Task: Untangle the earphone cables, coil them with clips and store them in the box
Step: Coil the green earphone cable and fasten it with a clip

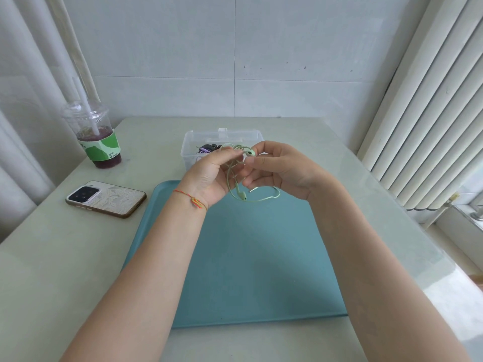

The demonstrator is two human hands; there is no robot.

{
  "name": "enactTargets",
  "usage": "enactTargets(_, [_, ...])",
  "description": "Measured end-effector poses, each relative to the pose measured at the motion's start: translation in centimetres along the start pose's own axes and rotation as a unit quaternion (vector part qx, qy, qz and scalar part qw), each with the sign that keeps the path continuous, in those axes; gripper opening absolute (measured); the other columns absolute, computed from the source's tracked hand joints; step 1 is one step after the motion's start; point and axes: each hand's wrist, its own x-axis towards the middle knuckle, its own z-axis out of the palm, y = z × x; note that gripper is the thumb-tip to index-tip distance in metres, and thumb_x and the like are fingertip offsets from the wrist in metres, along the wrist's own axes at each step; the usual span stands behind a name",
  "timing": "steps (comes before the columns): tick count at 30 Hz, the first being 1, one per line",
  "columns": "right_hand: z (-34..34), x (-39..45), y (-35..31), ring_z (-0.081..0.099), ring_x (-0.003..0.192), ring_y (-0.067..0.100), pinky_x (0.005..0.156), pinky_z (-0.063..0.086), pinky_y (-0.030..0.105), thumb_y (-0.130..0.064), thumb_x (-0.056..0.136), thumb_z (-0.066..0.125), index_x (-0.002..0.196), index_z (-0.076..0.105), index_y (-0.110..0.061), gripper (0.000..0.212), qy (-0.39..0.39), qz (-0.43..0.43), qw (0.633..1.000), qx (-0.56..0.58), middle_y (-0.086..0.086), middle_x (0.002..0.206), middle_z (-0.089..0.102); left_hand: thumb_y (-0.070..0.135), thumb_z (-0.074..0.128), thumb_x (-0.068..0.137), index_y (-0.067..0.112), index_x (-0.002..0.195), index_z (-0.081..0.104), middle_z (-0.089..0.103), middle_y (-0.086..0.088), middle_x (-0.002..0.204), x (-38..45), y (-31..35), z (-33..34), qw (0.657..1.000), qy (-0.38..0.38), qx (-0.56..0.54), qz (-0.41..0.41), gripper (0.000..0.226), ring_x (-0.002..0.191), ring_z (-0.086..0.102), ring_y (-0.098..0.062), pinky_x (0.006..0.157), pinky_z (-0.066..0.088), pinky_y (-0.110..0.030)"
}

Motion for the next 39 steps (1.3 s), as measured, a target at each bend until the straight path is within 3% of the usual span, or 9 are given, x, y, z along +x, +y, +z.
enactTargets(9, [0.5, 0.2, 0.2, 0.067, 0.066, 0.024, 0.066, 0.057, 0.031, -0.027, 0.098, 0.053, 0.092, 0.063, 0.001, 0.031, 0.007, 0.012, 0.998, 0.056, 0.016, 0.081, 0.068, 0.006, 0.055, 0.09, 0.019, 0.069, 0.046, 0.055, 0.0, 0.065, 0.4, -0.3, -0.3, 1.0, 0.014, -0.019, -0.001, 0.026, 0.055, 0.054, -0.016, 0.05, 0.046, -0.025])
enactTargets(12, [0.6, 0.3, 0.3, 0.067, 0.064, 0.024, 0.065, 0.057, 0.031, -0.027, 0.097, 0.054, 0.092, 0.063, 0.002, 0.031, 0.015, 0.016, 0.999, 0.049, 0.016, 0.079, 0.067, 0.007, 0.056, 0.09, 0.016, 0.072, 0.05, 0.054, 0.0, 0.062, 0.4, -0.3, -0.2, 1.0, 0.024, -0.01, 0.0, 0.022, 0.053, 0.052, -0.013, 0.049, 0.045, -0.023])
enactTargets(14, [0.6, 0.4, 0.3, 0.067, 0.064, 0.023, 0.065, 0.057, 0.031, -0.025, 0.098, 0.054, 0.093, 0.062, 0.002, 0.028, 0.017, 0.015, 0.999, 0.042, 0.016, 0.078, 0.067, 0.011, 0.059, 0.09, 0.01, 0.084, 0.057, 0.055, -0.002, 0.064, 0.4, -0.3, -0.1, 1.0, 0.021, -0.004, 0.003, 0.006, 0.053, 0.053, -0.013, 0.049, 0.047, -0.024])
enactTargets(16, [0.5, 0.4, 0.2, 0.067, 0.063, 0.023, 0.064, 0.057, 0.031, -0.022, 0.098, 0.054, 0.091, 0.06, -0.001, 0.023, 0.02, 0.013, 0.999, 0.036, 0.014, 0.076, 0.066, 0.016, 0.06, 0.09, 0.006, 0.095, 0.057, 0.056, -0.005, 0.064, 0.2, -0.2, 0.1, 1.0, -0.004, 0.012, 0.003, 0.011, 0.053, 0.054, -0.017, 0.051, 0.048, -0.025])
enactTargets(19, [0.5, 0.4, 0.2, 0.067, 0.062, 0.024, 0.062, 0.056, 0.03, -0.019, 0.098, 0.054, 0.095, 0.059, 0.0, 0.019, 0.025, 0.012, 0.999, 0.031, 0.011, 0.072, 0.066, 0.014, 0.057, 0.09, 0.011, 0.085, 0.054, 0.059, -0.006, 0.06, 0.0, -0.1, 0.4, 0.999, -0.031, 0.026, 0.006, 0.007, 0.051, 0.055, -0.018, 0.051, 0.049, -0.025])
enactTargets(23, [0.5, 0.3, 0.1, 0.067, 0.066, 0.024, 0.064, 0.056, 0.03, -0.018, 0.095, 0.058, 0.104, 0.059, 0.001, 0.02, 0.022, 0.009, 1.0, 0.021, 0.011, 0.074, 0.066, 0.004, 0.059, 0.091, 0.017, 0.076, 0.049, 0.061, -0.003, 0.062, 0.2, -0.2, 0.2, 1.0, 0.007, -0.009, 0.008, 0.022, 0.052, 0.057, -0.015, 0.049, 0.048, -0.022])
enactTargets(26, [0.7, 0.1, 0.0, 0.066, 0.068, 0.024, 0.068, 0.056, 0.032, -0.013, 0.087, 0.067, 0.098, 0.056, -0.003, 0.018, -0.002, 0.007, 1.0, -0.006, 0.011, 0.079, 0.066, 0.0, 0.06, 0.09, 0.017, 0.074, 0.048, 0.064, 0.0, 0.066, 0.5, -0.2, 0.0, 0.999, 0.041, -0.032, 0.01, 0.026, 0.059, 0.056, -0.014, 0.052, 0.05, -0.022])
enactTargets(34, [1.4, 0.6, 0.2, 0.066, 0.06, 0.024, 0.062, 0.056, 0.031, -0.012, 0.091, 0.065, 0.089, 0.057, -0.001, 0.014, 0.079, -0.031, 0.996, -0.027, 0.013, 0.072, 0.065, -0.007, 0.058, 0.088, 0.016, 0.07, 0.043, 0.062, -0.001, 0.056, 0.3, -0.5, 0.6, 0.995, 0.086, -0.012, 0.047, 0.032, 0.05, 0.06, -0.013, 0.048, 0.049, -0.021])
enactTargets(39, [1.2, 0.6, 0.4, 0.066, 0.058, 0.025, 0.056, 0.055, 0.029, -0.009, 0.094, 0.06, 0.086, 0.054, -0.003, 0.011, 0.104, -0.011, 0.994, 0.007, 0.014, 0.072, 0.064, -0.012, 0.057, 0.087, 0.016, 0.073, 0.044, 0.059, -0.009, 0.075, 0.2, -0.6, 0.7, 0.991, 0.105, -0.009, 0.077, 0.033, 0.056, 0.063, -0.016, 0.059, 0.054, -0.023])
